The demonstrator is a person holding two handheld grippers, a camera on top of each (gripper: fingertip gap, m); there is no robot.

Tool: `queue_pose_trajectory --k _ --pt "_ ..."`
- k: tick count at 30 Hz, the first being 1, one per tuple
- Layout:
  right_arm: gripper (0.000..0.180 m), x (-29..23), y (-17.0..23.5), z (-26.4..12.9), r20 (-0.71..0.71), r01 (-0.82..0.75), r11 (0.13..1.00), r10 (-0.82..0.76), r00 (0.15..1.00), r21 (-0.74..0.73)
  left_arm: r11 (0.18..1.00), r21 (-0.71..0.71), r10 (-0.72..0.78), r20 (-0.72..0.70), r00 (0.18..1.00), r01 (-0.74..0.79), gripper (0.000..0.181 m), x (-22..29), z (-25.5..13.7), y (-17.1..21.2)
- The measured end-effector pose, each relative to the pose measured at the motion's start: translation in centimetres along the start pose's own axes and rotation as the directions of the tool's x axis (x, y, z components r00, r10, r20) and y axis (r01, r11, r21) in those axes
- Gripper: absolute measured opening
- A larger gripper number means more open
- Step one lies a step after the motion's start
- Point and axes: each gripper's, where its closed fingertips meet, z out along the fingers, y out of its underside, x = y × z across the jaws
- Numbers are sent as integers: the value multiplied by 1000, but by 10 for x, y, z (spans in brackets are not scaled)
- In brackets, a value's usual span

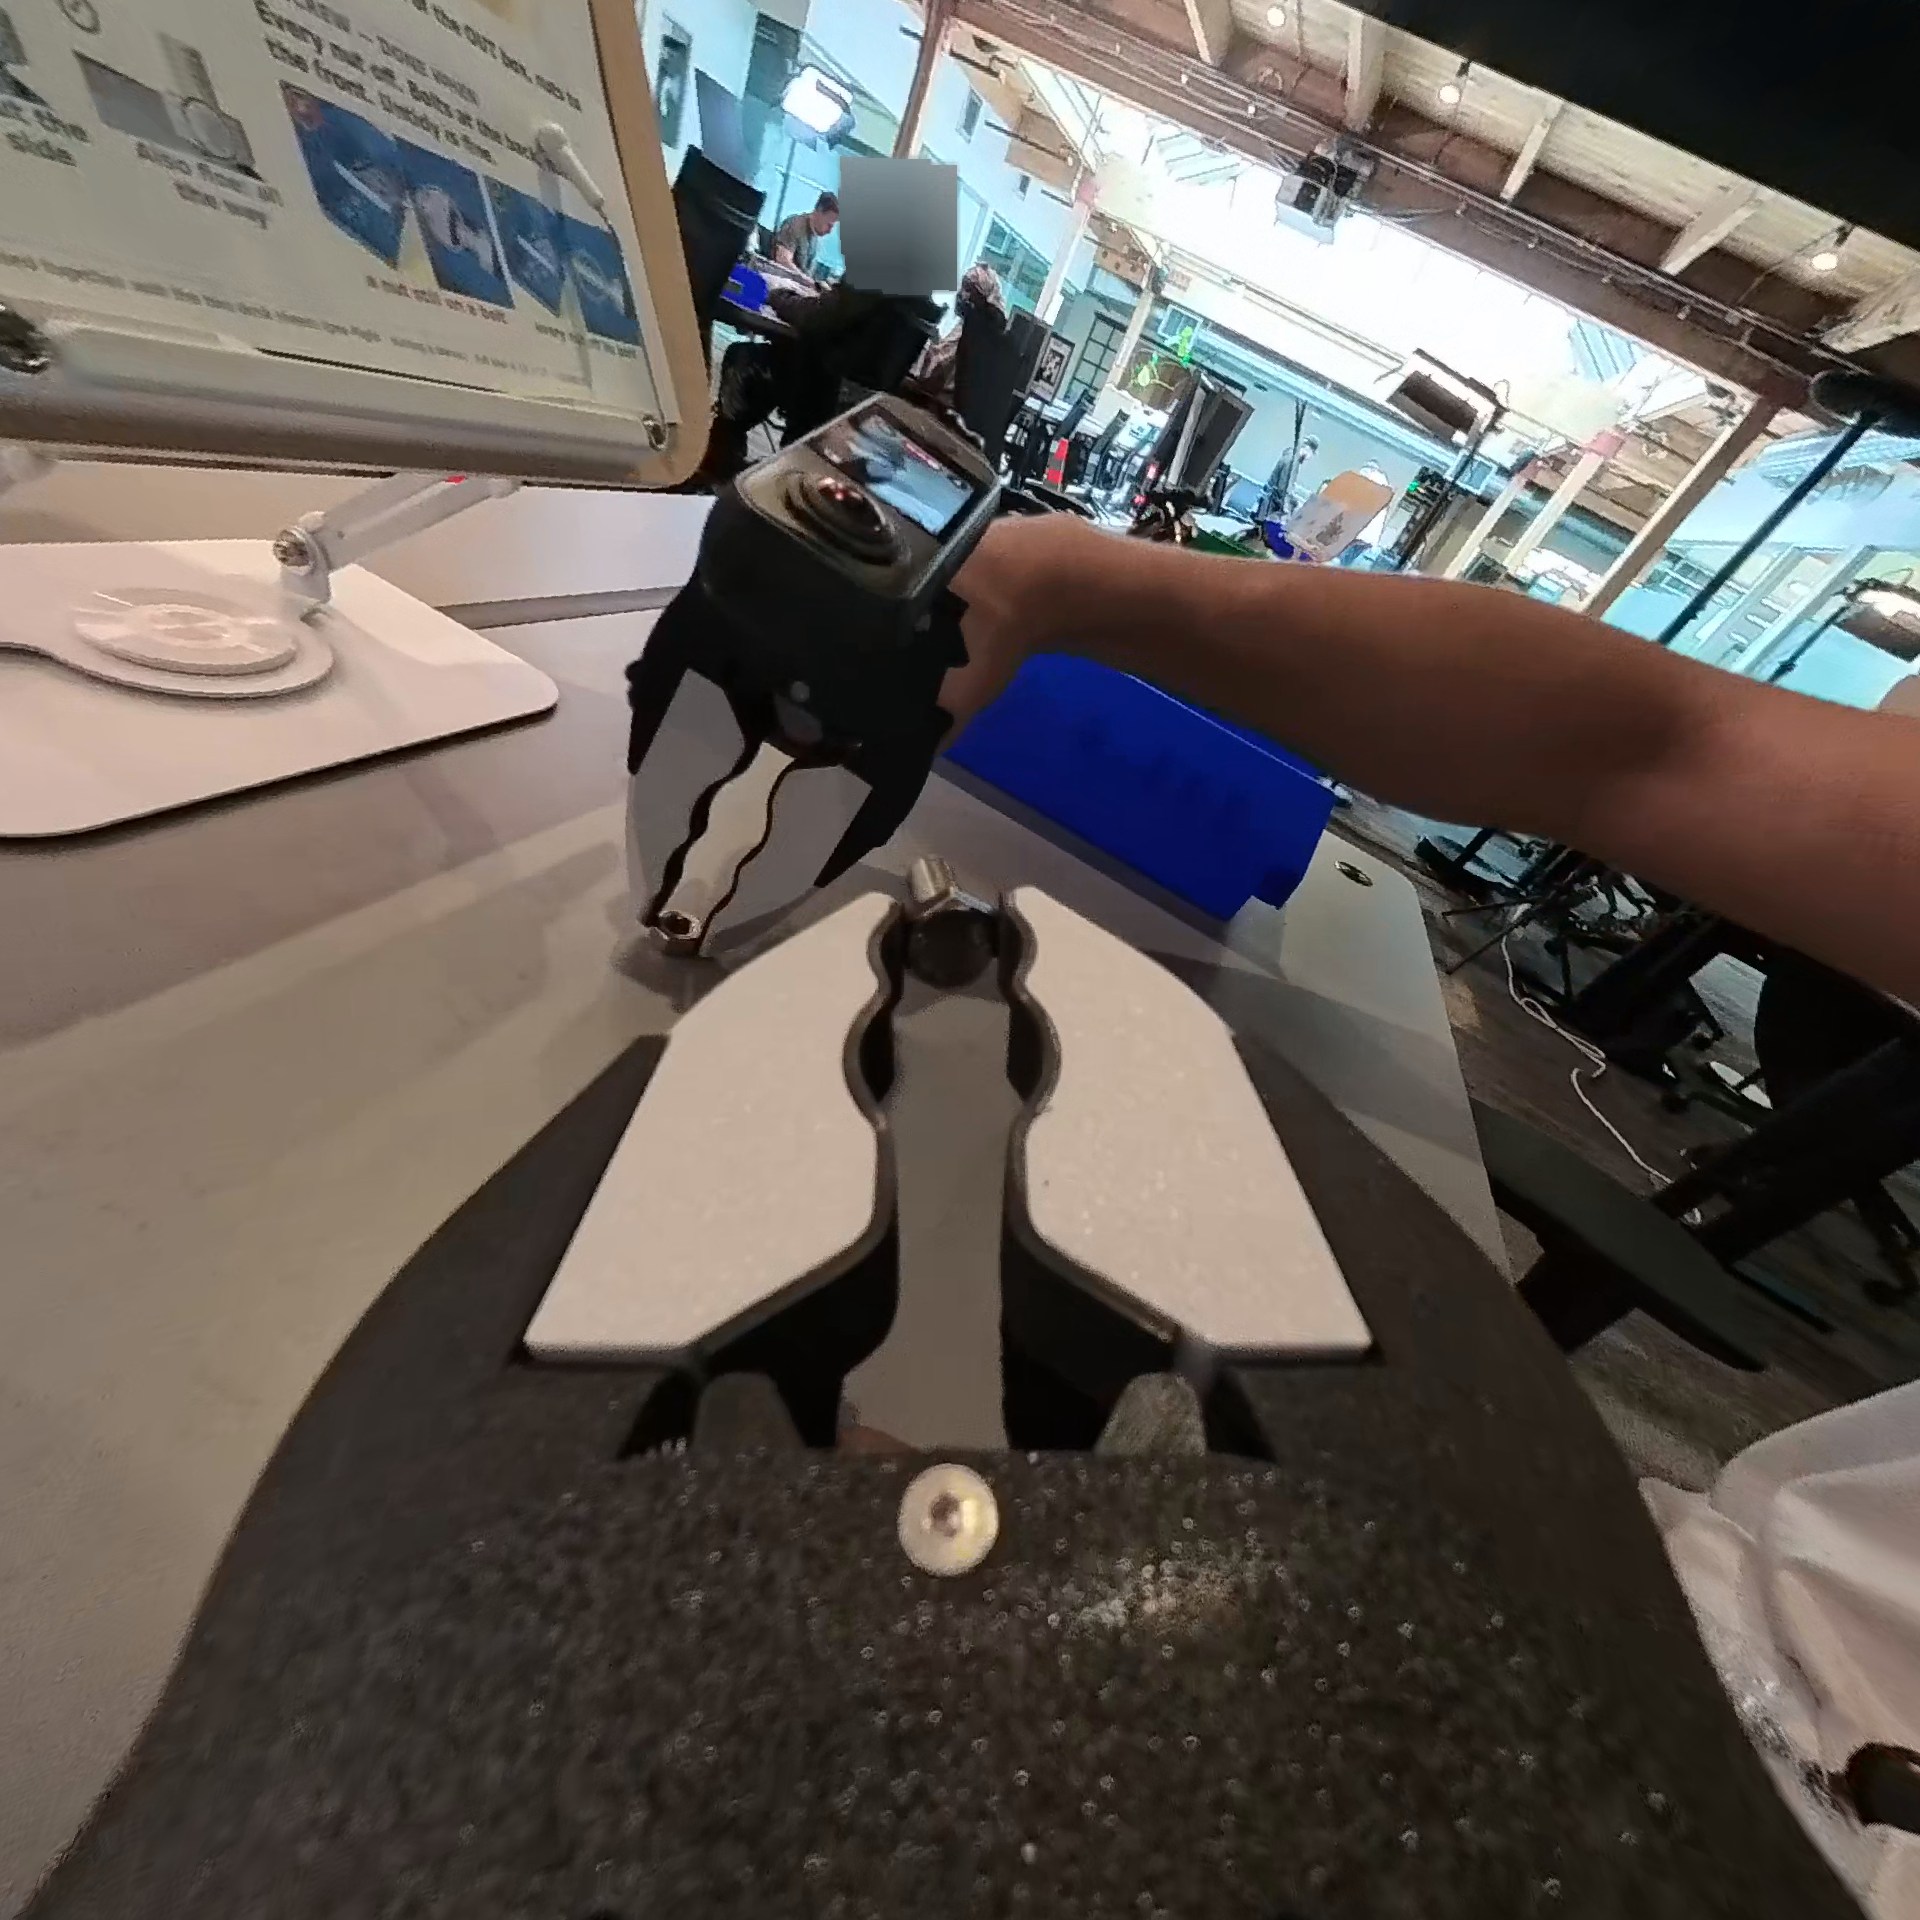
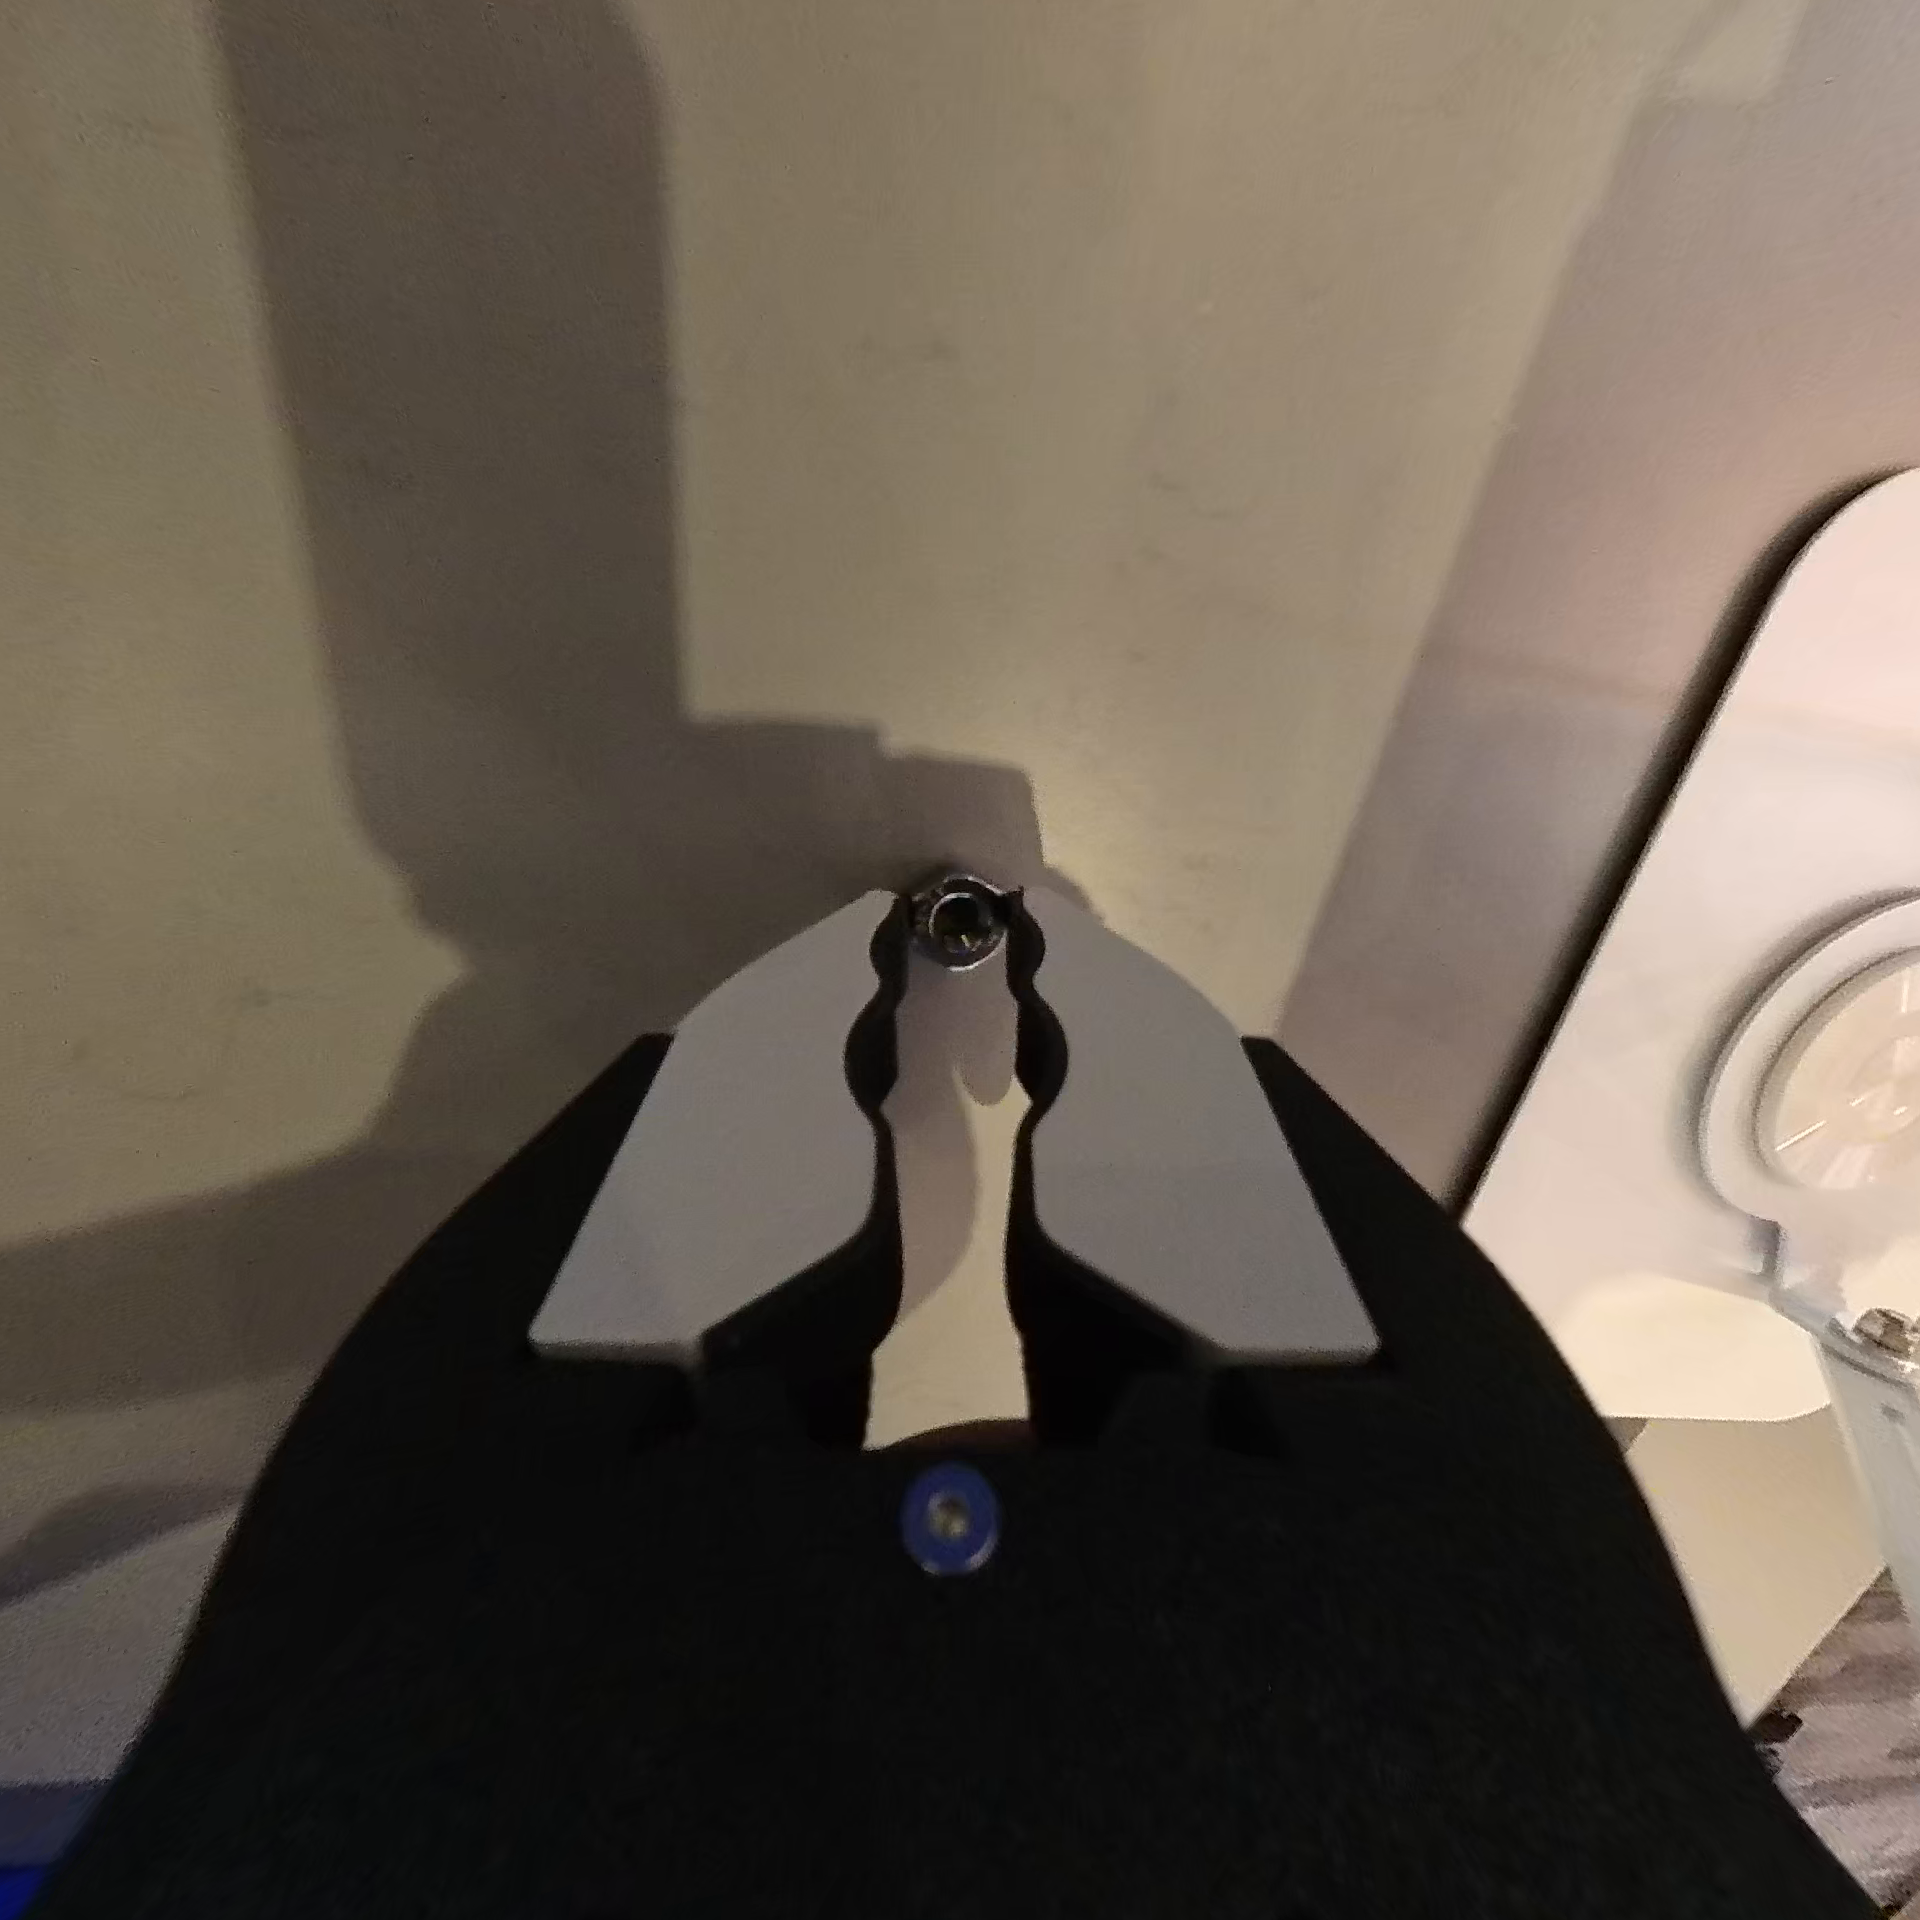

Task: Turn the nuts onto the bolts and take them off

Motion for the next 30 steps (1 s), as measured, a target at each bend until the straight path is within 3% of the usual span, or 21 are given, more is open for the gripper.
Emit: queue_pose_trajectory --k 3,7,10,13,15,18,23,30 --pt "17 -5 -3 -7 -15 -18 999 19 1000 33 1000 -4 15 -37 999 -15 16 6 1 1" --pt "17 -17 -41 -58 -120 -43 933 92 989 357 999 4 32 -104 994 -32 16 18 0 0" --pt "17 -37 -71 -119 -221 14 745 180 959 666 999 25 29 -195 980 -25 16 34 -3 -5" --pt "17 -70 -89 -165 -308 141 516 256 916 845 999 45 -3 -325 946 18 16 54 -10 -12" --pt "17 -91 -96 -182 -480 353 404 275 833 844 996 50 -41 -419 907 69 16 68 -14 -16" --pt "17 -115 -107 -177 -638 529 396 224 737 751 990 41 -90 -531 843 131 16 83 -21 -18" --pt "17 -134 -125 -177 -656 585 323 189 730 744 988 10 -117 -601 791 154 16 94 -23 -15" --pt "17 -136 -129 -173 -668 600 321 173 724 733 985 -33 -155 -612 775 171 16 92 -19 -8"
